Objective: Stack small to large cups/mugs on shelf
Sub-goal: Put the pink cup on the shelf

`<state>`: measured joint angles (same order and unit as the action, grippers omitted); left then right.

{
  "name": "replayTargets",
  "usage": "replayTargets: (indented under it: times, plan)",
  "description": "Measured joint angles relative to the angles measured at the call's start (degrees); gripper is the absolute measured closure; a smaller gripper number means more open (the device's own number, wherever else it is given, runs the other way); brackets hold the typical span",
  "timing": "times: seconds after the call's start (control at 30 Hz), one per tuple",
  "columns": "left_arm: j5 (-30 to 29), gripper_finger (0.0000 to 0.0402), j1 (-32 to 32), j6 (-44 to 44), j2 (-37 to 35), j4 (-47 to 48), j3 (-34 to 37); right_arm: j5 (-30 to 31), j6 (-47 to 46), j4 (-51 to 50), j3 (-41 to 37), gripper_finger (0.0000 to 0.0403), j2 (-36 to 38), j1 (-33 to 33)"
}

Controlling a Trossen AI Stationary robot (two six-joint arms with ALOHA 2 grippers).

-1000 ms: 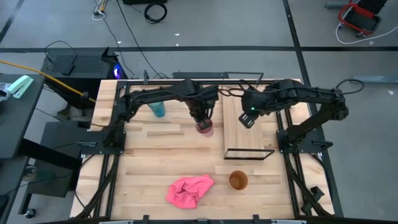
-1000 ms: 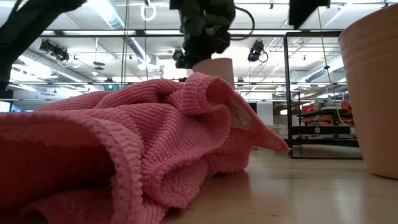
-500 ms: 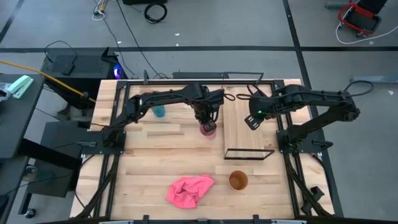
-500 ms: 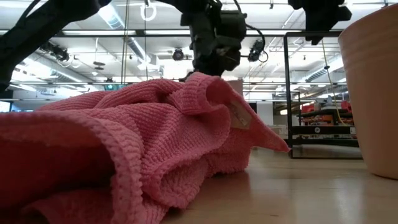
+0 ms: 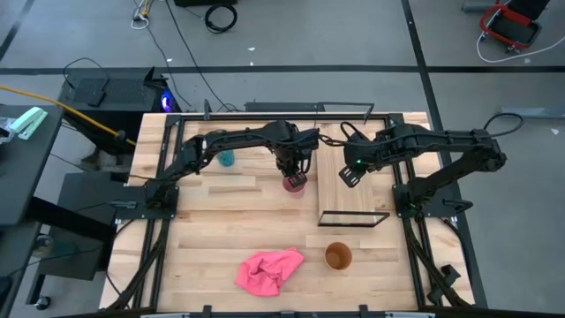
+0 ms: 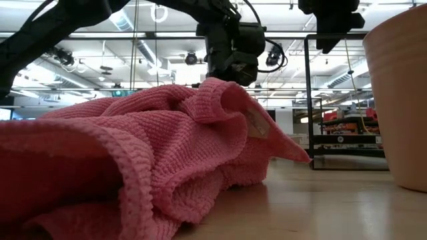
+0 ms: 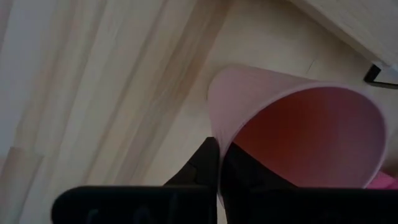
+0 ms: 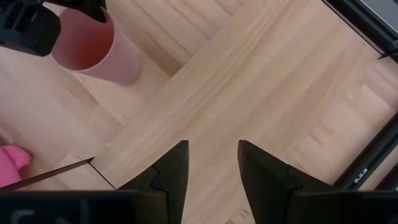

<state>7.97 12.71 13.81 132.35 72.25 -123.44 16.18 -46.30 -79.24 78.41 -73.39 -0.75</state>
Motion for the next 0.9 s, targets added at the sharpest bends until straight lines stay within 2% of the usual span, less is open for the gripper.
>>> replayTargets:
  times: [0.4, 0.57, 0.77, 0.9]
  plan:
    - [0.8, 0.0349, 0.1, 0.1, 0.2, -1.6, 0.0, 0.0, -0.6, 0.8, 0.0, 0.0257, -0.1, 0.0]
    - [0.9, 0.0327, 0.0, 0.1, 0.2, -0.6, -3.3, 0.0, -1.7, 1.5, 0.0, 0.0254, -0.1, 0.0]
    - [1.3, 0.03, -0.1, 0.0, -0.1, 5.6, -11.7, -2.2, -1.7, 7.7, 0.0, 0.0248, -0.1, 0.0]
    - [1.7, 0.0289, 0.3, 0.4, -4.4, 10.5, -9.4, -3.7, -1.7, 11.5, 0.0, 0.0248, -0.1, 2.0]
